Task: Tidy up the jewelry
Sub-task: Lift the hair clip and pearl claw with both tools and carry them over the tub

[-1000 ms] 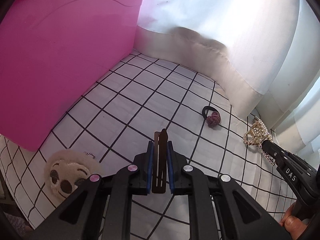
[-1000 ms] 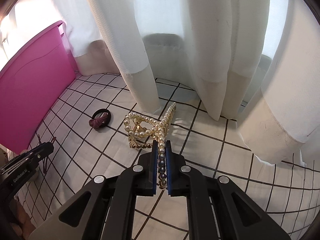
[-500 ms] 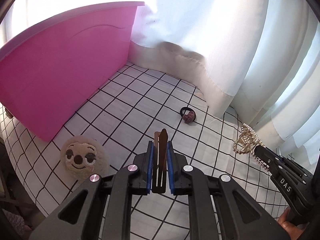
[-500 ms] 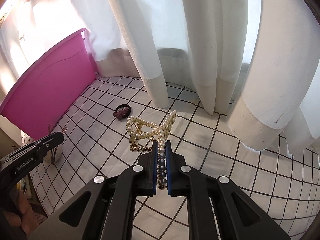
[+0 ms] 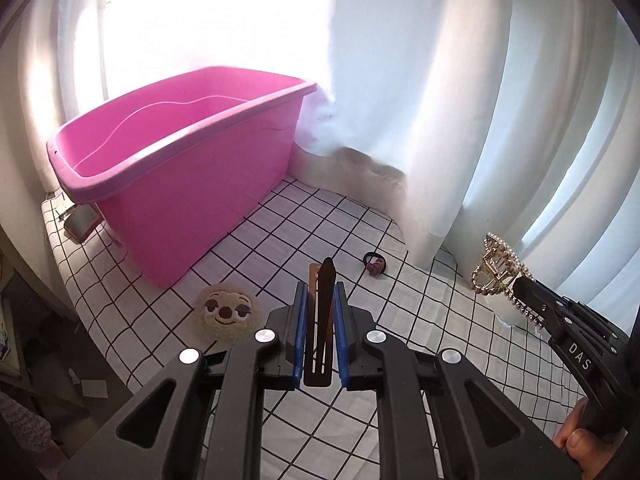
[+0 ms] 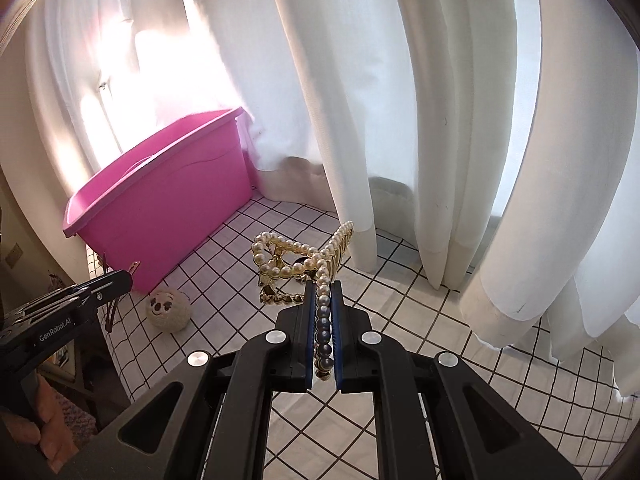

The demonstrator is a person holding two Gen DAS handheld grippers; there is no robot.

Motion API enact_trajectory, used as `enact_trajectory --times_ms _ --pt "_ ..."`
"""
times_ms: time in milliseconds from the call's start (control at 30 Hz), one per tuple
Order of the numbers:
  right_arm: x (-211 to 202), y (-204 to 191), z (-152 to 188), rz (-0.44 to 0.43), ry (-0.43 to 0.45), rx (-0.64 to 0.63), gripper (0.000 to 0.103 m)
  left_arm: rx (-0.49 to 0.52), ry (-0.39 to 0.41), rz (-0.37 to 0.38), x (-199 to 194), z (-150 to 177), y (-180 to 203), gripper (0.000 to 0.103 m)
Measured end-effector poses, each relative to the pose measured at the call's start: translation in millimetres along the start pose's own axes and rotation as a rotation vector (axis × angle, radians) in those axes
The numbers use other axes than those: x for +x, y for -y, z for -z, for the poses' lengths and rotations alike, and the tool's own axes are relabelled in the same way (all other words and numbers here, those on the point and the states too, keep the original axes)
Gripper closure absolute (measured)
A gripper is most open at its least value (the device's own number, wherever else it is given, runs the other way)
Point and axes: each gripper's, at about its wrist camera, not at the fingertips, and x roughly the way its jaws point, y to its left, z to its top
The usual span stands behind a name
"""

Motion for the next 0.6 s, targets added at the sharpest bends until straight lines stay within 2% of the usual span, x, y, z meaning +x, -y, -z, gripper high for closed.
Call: enact_trajectory --times_ms 333,600 --pt "-16 -43 -30 -0.073 0.056 -0.07 0.096 -0.023 0.087 -0.037 -42 -25 -22 0.09" --pt "-7 -102 -78 -0.11 0.118 -0.121 0.096 -0.023 0.145 -0.047 -54 -71 -64 0.09"
